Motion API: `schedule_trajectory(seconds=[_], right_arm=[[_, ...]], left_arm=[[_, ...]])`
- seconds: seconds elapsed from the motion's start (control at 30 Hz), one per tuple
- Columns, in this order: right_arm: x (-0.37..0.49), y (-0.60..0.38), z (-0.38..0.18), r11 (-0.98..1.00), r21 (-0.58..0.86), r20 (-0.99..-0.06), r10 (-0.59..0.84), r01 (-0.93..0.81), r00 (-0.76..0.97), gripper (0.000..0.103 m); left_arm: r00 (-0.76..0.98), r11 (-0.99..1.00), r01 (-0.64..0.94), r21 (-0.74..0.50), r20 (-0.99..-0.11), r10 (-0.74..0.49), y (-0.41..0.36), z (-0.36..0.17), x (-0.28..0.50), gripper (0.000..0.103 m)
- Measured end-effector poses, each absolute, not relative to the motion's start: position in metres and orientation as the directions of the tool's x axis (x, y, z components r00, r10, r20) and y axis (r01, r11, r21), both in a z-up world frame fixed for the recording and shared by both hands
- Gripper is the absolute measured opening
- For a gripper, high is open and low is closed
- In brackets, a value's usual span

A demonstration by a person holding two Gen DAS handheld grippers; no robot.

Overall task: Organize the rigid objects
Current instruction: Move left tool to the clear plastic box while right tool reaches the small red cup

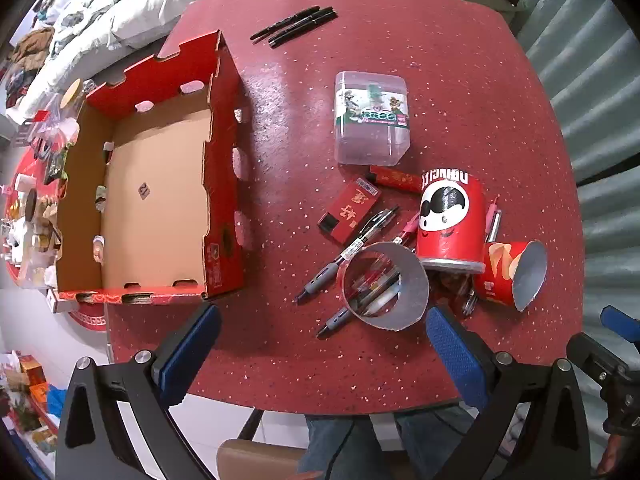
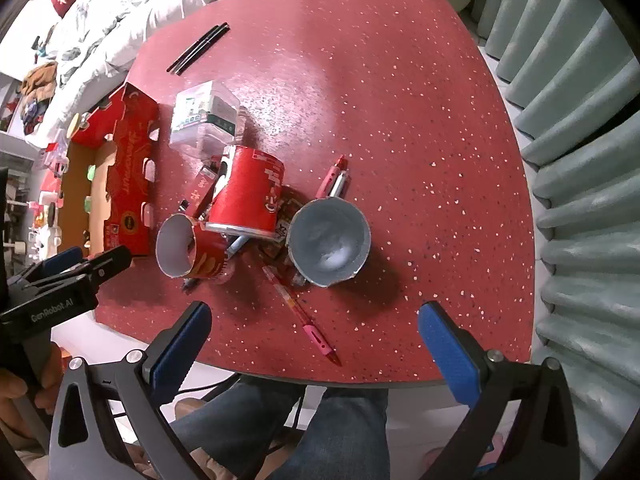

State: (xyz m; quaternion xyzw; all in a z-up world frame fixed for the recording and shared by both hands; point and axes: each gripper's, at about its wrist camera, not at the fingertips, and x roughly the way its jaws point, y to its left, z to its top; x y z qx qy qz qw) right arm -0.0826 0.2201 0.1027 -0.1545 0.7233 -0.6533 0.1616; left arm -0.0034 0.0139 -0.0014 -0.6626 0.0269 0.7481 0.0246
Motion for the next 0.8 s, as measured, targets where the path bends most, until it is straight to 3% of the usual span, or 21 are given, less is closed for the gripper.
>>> schedule_trajectory(seconds=[0.3,0.8], right_arm=[[-0.087,0.218,0.109,0.065,-0.998,-0.034,-0.387,0.009,-0.921,0.103],[-0.103,0.204,0.109,-0.004,-1.0,-0.024,-0.129,0.025,-0.991,0.103]], left_arm=[[-0.106,-0.994,-0.097,0.043,-0.994,-0.033,0.024,-0.002,-0.01,0.103],[-0.07,-0.996,-0.091,0.004,-0.998,0.003,0.029,-0.01,-0.027,0.103]])
